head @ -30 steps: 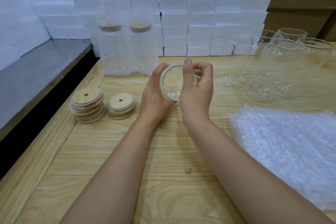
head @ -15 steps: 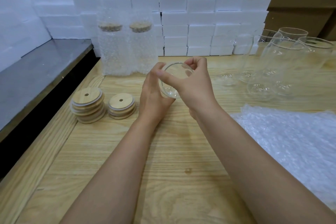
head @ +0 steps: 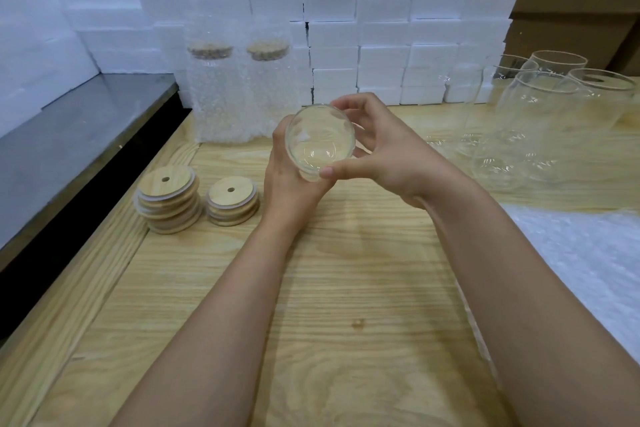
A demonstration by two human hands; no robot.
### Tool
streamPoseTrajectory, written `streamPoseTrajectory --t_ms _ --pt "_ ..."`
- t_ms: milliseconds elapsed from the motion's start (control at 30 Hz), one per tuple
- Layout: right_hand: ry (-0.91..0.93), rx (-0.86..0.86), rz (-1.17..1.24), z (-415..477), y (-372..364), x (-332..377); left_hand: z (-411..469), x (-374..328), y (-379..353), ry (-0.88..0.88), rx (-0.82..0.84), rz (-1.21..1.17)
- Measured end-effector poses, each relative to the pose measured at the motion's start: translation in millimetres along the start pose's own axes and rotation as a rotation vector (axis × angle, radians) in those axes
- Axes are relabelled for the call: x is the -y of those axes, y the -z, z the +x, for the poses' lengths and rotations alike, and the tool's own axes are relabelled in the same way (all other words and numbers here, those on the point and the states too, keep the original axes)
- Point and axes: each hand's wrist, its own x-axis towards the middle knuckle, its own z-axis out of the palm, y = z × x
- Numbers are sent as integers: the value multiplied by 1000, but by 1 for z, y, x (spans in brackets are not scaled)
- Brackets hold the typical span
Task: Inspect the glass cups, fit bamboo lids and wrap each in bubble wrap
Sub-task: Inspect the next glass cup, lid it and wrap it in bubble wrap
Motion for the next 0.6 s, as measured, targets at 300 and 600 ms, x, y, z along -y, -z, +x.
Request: streamPoseTrajectory --t_ms 300,600 --pt "-25 18 177 -2 16 1 2 6 1 -37 40 63" --pt "-48 -231 196 2 8 -1 -2 -6 1 -119 27 70"
